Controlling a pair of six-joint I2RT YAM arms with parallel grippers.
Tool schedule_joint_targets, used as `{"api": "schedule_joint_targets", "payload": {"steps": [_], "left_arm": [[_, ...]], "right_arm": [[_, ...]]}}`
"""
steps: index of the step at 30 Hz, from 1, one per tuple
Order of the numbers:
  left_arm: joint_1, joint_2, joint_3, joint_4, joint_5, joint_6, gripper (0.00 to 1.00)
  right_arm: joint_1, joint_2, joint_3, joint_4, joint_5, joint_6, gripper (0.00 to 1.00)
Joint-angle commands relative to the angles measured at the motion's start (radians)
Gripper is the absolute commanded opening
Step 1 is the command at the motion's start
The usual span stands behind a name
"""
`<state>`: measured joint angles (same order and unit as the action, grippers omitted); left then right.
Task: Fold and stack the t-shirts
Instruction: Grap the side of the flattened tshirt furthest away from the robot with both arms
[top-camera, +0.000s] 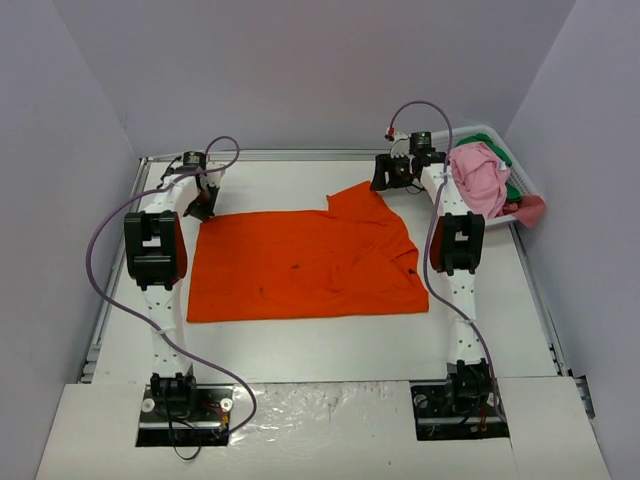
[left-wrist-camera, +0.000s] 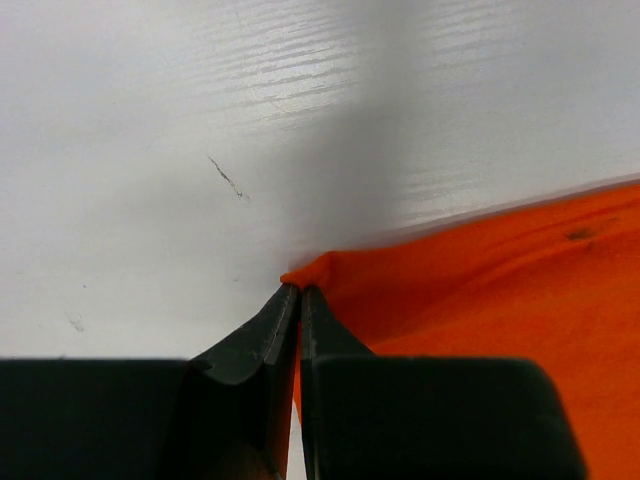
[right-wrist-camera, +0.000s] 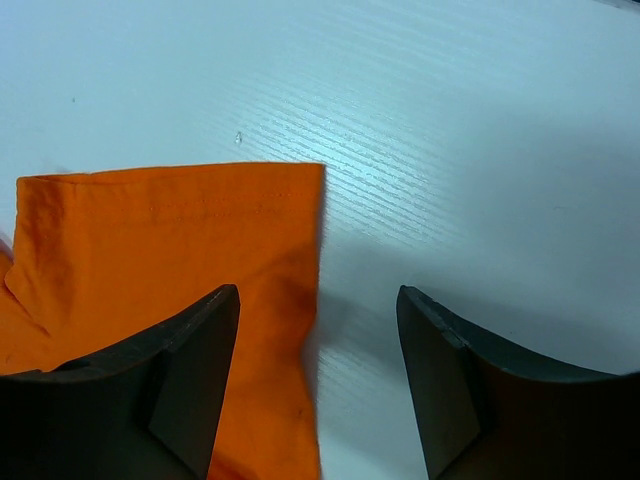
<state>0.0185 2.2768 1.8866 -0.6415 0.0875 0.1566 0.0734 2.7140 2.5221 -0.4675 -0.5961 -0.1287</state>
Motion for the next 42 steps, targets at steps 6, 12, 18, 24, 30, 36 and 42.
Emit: {"api": "schedule_joint_targets", "payload": {"steps": [6, 12, 18, 24, 30, 36, 42], "left_arm": [[-0.008, -0.05, -0.02, -0.009, -0.032, 0.003, 0.02], [-0.008, -0.045, -0.012, -0.014, -0.04, 0.012, 0.02], [-0.008, -0.046, -0.029, -0.012, -0.04, 0.024, 0.02], [-0.008, -0.037, -0.037, -0.009, -0.04, 0.026, 0.02], [-0.008, -0.03, -0.03, -0.012, -0.037, 0.026, 0.02], [-0.008, -0.023, -0.032, -0.012, -0.04, 0.031, 0.02], [-0.008, -0.004, 0.003, -0.026, -0.046, 0.038, 0.02]], "right_arm": [[0.019, 0.035, 0.03, 0.015, -0.045, 0.021, 0.6], [0.043, 0.065, 0.043, 0.013, -0.045, 0.017, 0.58], [0.06, 0.089, 0.058, 0.013, -0.008, 0.024, 0.51], [0.062, 0.096, 0.055, 0.012, 0.012, 0.023, 0.39], [0.06, 0.099, 0.043, 0.012, 0.028, 0.018, 0.36], [0.054, 0.113, 0.066, 0.013, 0.036, 0.023, 0.27], [0.042, 0.119, 0.081, 0.015, 0.039, 0.034, 0.03]]}}
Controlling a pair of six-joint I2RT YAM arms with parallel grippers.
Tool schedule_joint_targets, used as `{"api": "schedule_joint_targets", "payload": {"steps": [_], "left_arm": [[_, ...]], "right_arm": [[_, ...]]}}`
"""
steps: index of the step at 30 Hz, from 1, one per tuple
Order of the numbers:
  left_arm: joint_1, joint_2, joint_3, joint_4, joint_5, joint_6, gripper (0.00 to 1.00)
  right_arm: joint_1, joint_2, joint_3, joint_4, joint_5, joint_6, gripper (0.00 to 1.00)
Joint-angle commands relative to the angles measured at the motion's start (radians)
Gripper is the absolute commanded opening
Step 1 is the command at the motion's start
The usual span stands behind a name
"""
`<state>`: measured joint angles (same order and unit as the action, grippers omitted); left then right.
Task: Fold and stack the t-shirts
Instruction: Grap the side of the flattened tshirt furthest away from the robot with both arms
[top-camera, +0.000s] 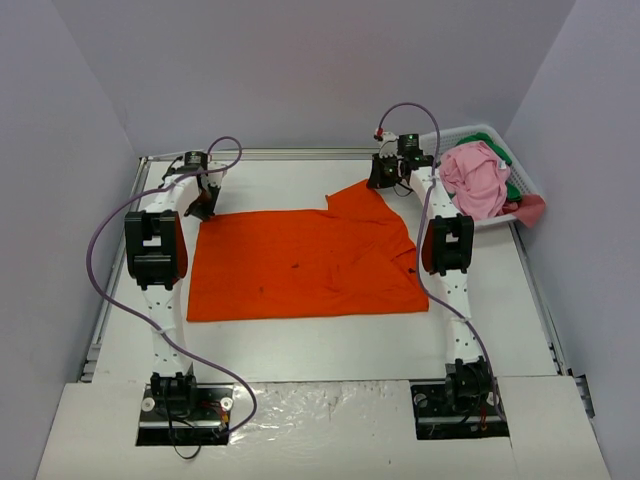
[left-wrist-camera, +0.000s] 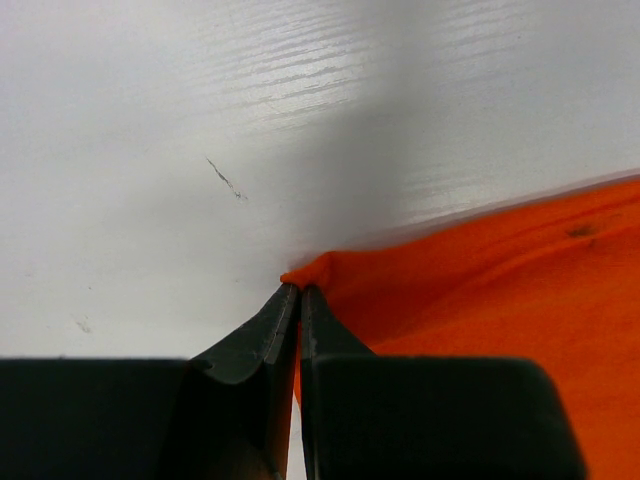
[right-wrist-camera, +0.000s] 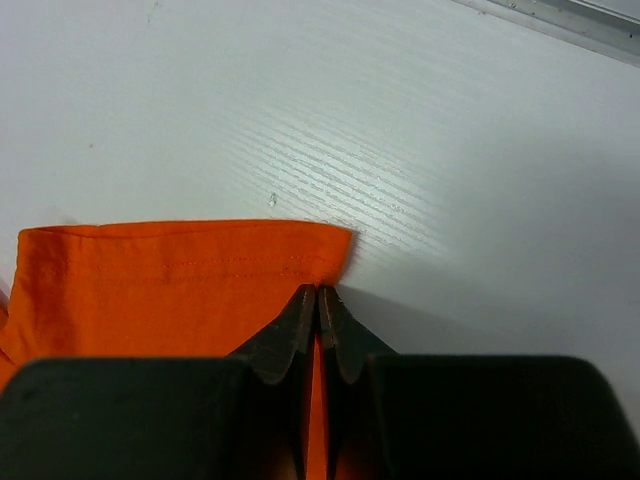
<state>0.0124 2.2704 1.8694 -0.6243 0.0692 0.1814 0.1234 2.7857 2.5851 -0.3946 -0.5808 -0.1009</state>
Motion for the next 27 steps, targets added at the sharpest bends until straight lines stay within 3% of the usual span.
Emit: {"api": "schedule_joint_targets", "payload": {"steps": [1, 14, 27], "left_arm": [[-0.002, 0.008, 0.033, -0.048, -0.026, 0.015, 0.02], [0.008, 0.005, 0.174, -0.095, 0.04, -0.005, 0.02], [0.02, -0.107, 0.059, -0.052, 0.066, -0.023, 0.02]], "right_arm": [[-0.013, 0.049, 0.023, -0.058, 0.019, 0.01, 0.0], [-0.027, -0.11, -0.074, -0.016, 0.009, -0.01, 0.0], [-0.039, -0.313, -0.23, -0.015, 0.015, -0.037, 0.0]]}}
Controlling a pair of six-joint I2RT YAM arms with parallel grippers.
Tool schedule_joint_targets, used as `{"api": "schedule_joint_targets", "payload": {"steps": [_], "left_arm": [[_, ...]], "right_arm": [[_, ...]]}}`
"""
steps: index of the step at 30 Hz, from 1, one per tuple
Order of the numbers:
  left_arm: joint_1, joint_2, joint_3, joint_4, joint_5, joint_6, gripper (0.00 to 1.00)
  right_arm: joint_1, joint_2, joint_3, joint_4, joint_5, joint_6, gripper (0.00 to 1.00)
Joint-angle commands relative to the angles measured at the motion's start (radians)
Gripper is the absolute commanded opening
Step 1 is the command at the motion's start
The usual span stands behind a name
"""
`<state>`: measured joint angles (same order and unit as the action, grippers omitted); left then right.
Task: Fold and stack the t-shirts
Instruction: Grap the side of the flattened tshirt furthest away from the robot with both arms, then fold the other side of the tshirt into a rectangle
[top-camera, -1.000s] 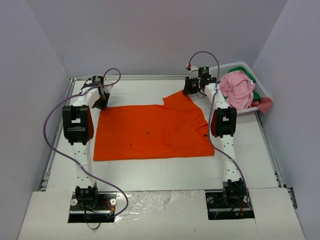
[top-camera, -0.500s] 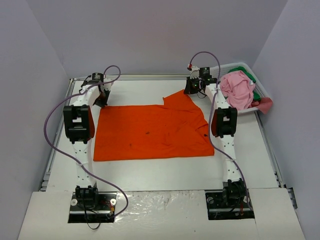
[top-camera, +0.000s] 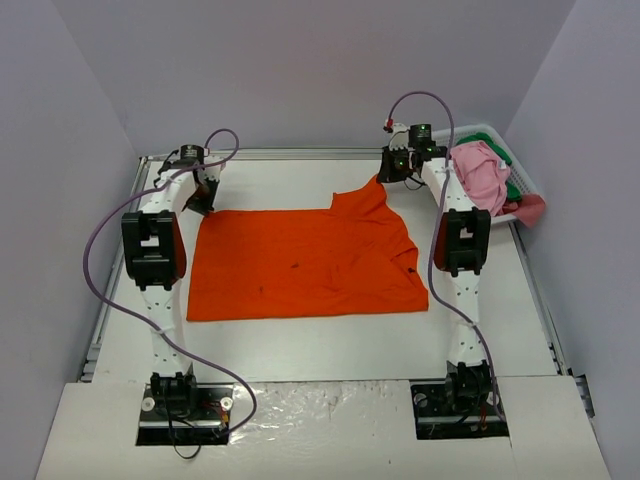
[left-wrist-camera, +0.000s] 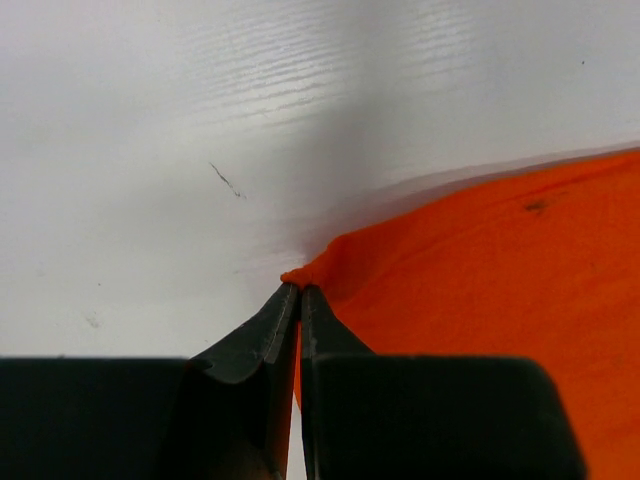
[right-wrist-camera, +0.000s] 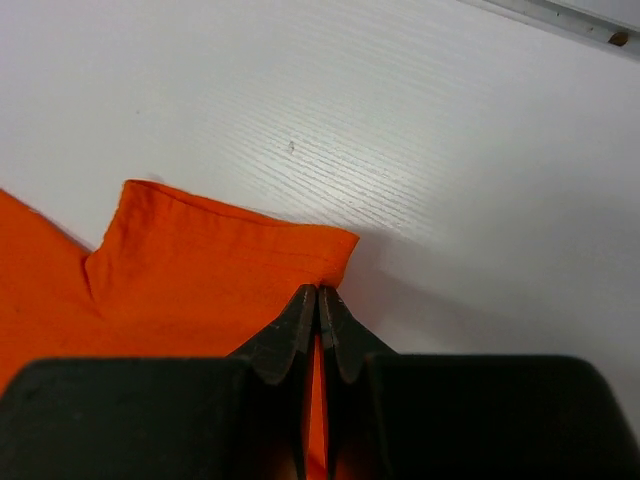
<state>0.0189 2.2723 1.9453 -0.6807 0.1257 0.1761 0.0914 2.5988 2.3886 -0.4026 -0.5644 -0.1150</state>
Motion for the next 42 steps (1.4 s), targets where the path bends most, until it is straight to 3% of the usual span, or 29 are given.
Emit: {"api": "schedule_joint_targets", "payload": {"steps": [1, 12, 42], "left_arm": [[0.016, -0.12, -0.028, 0.009, 0.014, -0.02, 0.02], [0.085, -0.226, -0.124, 0.004, 0.114, -0.032, 0.02], [0.118, -0.554, -0.468, 0.066, 0.216, 0.054, 0.02]], "right_arm": [[-0.012, -0.147, -0.045, -0.008, -0.003, -0.023, 0.0], [-0.028, -0.313, -0.219, -0.012, -0.02, -0.034, 0.0], [-0.044, -0.73, -0.718, -0.145, -0.114, -0.161, 0.0]]}}
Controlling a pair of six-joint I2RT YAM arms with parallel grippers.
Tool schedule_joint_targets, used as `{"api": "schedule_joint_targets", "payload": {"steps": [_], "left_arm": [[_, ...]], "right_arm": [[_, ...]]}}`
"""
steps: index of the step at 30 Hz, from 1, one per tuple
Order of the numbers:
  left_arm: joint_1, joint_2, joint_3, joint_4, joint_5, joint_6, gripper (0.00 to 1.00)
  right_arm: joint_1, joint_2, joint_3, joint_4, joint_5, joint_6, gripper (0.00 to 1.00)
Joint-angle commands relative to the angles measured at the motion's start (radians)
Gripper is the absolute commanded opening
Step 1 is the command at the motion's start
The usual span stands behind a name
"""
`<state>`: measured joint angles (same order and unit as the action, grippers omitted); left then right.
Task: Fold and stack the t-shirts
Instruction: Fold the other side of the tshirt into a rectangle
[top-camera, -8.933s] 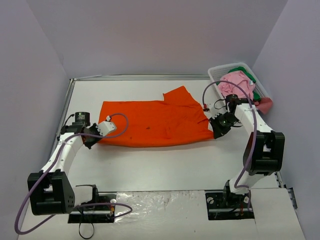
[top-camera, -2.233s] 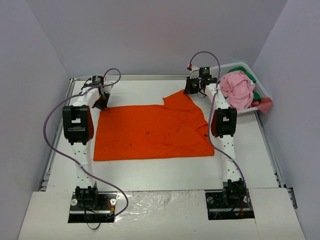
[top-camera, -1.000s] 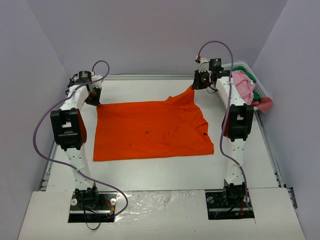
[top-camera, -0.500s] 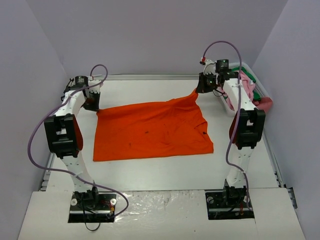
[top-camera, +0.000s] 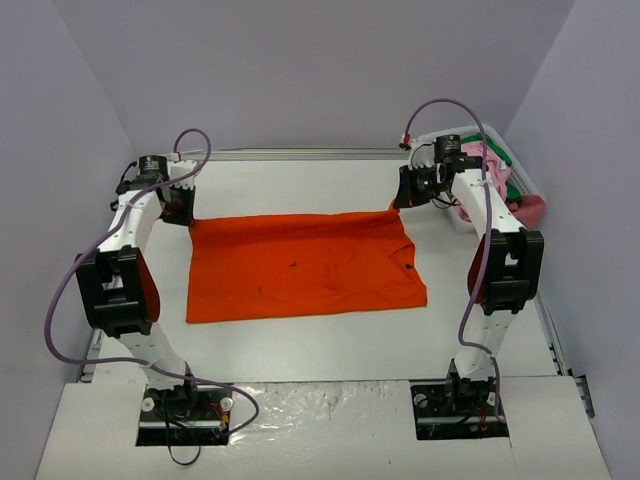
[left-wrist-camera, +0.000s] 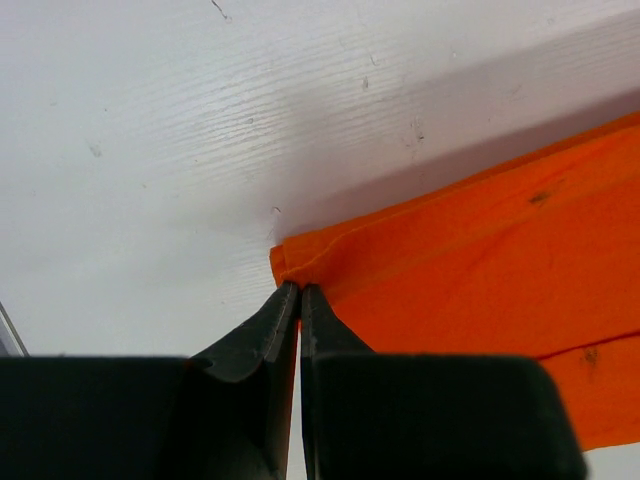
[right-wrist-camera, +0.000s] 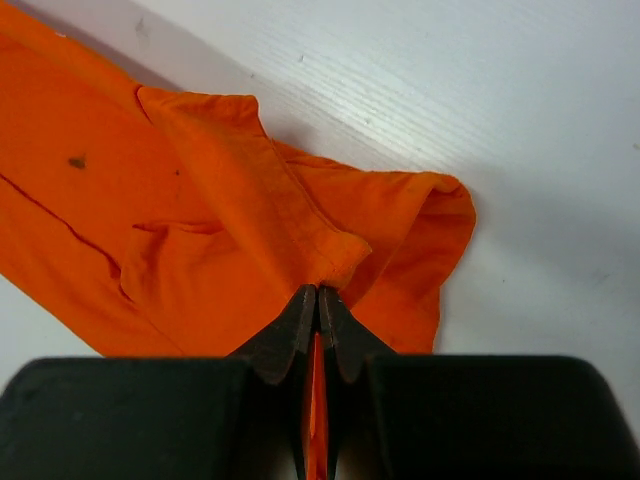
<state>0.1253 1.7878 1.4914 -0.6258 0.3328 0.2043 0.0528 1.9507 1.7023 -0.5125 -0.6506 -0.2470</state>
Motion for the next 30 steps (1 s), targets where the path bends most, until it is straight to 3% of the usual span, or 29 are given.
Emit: {"api": "schedule_joint_targets", "payload": {"steps": [1, 30], "left_arm": [[0.011, -0.08, -0.02, 0.012, 0.011, 0.027, 0.02], [0.023, -0.248, -0.229, 0.021, 0.041, 0.073, 0.02]], "right_arm": [[-0.005, -0.09, -0.041, -0.038, -0.027, -0.032, 0.0], [0.018, -0.228, -0.262, -0.1, -0.003, -0.113, 0.0]]}}
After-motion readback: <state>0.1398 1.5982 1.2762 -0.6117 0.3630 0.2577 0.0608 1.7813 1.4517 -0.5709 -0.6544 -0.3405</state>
